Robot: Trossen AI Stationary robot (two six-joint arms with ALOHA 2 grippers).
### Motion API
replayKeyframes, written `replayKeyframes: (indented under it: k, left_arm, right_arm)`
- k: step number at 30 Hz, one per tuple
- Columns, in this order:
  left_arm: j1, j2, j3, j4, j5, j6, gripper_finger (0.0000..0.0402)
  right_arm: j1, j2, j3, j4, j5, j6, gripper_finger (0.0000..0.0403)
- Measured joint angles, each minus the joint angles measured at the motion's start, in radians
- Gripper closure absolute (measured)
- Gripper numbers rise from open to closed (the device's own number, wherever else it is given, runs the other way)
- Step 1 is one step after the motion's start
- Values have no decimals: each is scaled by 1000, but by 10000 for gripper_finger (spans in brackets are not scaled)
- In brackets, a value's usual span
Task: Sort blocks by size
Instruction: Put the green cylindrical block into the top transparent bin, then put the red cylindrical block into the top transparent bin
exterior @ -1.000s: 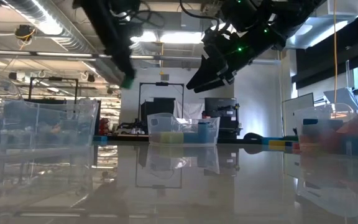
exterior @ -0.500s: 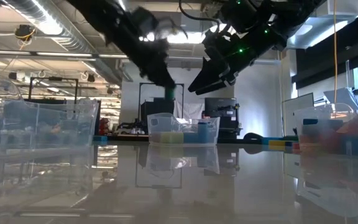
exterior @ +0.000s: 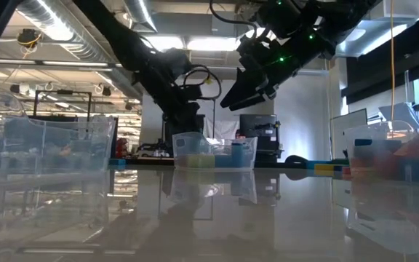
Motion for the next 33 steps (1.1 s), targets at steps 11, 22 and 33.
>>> replayKeyframes:
  k: [11, 22, 33]
  left_arm:
    - [101, 0, 0, 15, -2, 212, 263]
    - [126, 0, 0, 49, -1, 203, 237]
    - [83, -128, -1, -15, 1, 151, 171]
  right_arm:
    - [0, 0, 0, 0, 0, 0, 110]
    - [0, 0, 0, 0, 1, 0, 110]
    - [0, 0, 0, 4, 71, -1, 110]
